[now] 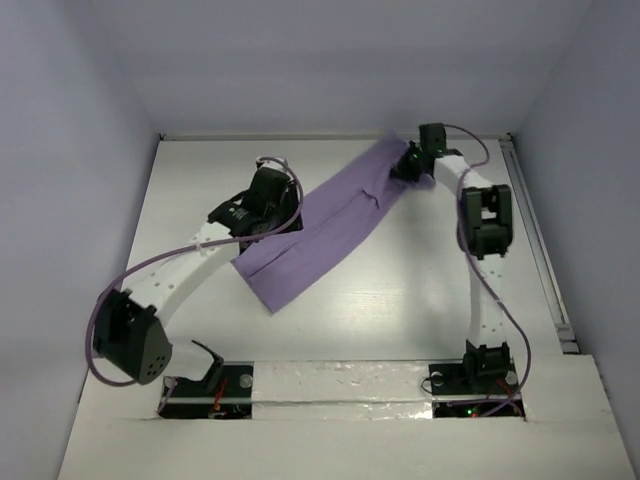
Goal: Fold and stack the t-shirts
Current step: Rotate the tshirt 90 degrees
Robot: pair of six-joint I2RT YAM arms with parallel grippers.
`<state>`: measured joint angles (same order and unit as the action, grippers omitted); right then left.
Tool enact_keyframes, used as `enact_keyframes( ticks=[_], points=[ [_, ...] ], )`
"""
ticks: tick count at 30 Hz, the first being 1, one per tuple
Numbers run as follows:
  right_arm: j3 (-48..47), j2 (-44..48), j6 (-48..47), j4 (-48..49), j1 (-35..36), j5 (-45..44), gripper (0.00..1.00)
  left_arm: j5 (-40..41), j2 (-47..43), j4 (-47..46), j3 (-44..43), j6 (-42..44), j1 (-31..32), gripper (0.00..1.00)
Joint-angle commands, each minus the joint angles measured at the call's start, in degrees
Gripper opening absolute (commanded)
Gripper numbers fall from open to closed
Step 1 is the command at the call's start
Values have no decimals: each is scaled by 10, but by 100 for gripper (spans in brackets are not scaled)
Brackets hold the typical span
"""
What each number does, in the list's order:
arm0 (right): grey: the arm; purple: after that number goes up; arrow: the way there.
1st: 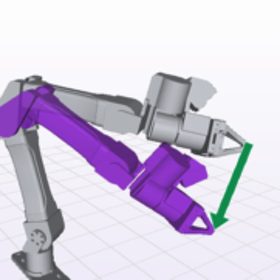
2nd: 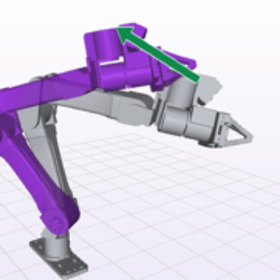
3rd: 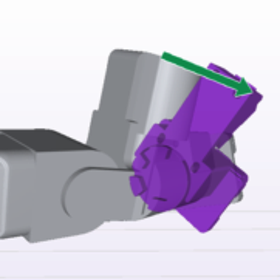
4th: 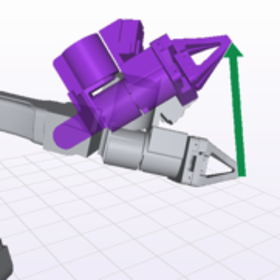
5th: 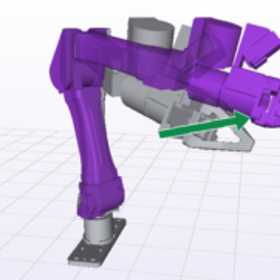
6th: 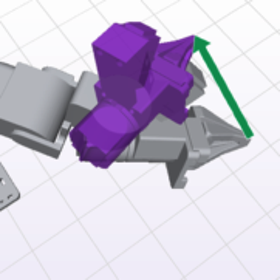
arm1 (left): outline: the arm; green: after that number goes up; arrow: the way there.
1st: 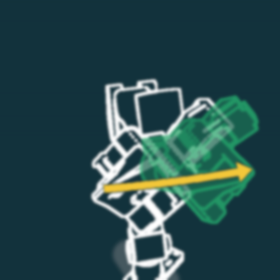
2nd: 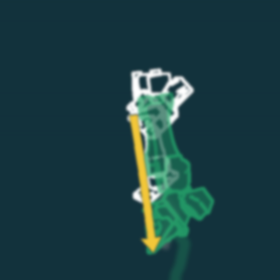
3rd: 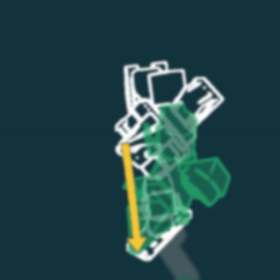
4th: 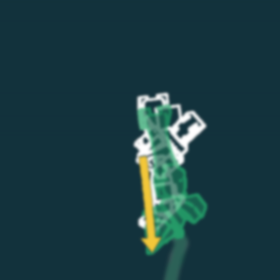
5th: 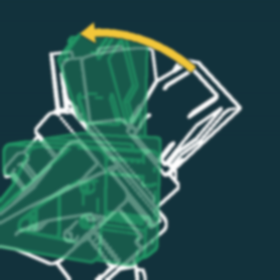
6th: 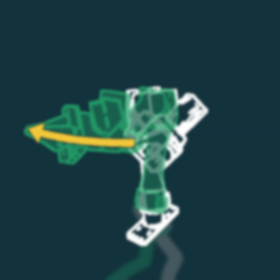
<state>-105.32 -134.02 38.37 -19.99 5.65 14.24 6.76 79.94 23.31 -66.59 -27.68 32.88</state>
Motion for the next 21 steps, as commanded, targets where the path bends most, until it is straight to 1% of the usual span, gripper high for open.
enact_keyframes(
  ticks=[1,2,3,4,5,6,8,9,10,11,12,13,14,15,16,17,18,19,20,21],
  points=[
    [-319,-153,28,-104,45,43,1,15,-58,46,-15,-27,-9,41],
    [-471,-194,31,-126,52,49,5,17,-72,51,-15,-27,-9,41],
    [-506,-190,28,-158,52,48,11,19,-78,62,-21,-26,-9,41],
    [-503,-167,22,-161,52,46,39,22,-81,65,-24,-20,-14,42],
    [-463,-126,15,-152,52,42,50,25,-90,67,-28,-18,-14,42],
    [-291,-5,2,-76,58,39,67,24,-94,67,-32,-15,-14,42],
    [-86,128,4,18,58,33,79,23,-102,65,-35,-8,-20,42],
    [61,232,5,54,72,32,79,21,-105,63,-34,-4,-20,42],
    [125,278,3,64,81,27,77,20,-108,62,-33,-3,-26,42],
    [190,322,3,77,95,19,67,19,-113,60,-31,2,-26,42],
    [308,361,15,98,110,19,44,13,-116,53,-26,5,-32,39],
    [359,418,27,105,151,25,0,11,-117,51,-23,10,-32,31],
    [407,439,39,112,174,36,0,11,-117,50,-23,14,-40,23],
    [452,459,70,142,201,36,0,11,-116,52,-24,18,-50,9],
    [531,478,91,156,252,25,0,11,-114,53,-25,20,-57,2],
    [565,508,112,170,275,-4,5,9,-111,53,-25,22,-65,0],
    [593,517,159,193,296,-14,19,-3,-110,51,-23,26,-75,0],
    [615,523,180,214,312,-24,47,-9,-109,49,-21,27,-95,0],
    [642,523,195,223,340,-46,58,-14,-110,47,-18,27,-105,0],
    [651,518,222,247,350,-53,61,-25,-110,46,-13,29,-116,0]
  ],
)
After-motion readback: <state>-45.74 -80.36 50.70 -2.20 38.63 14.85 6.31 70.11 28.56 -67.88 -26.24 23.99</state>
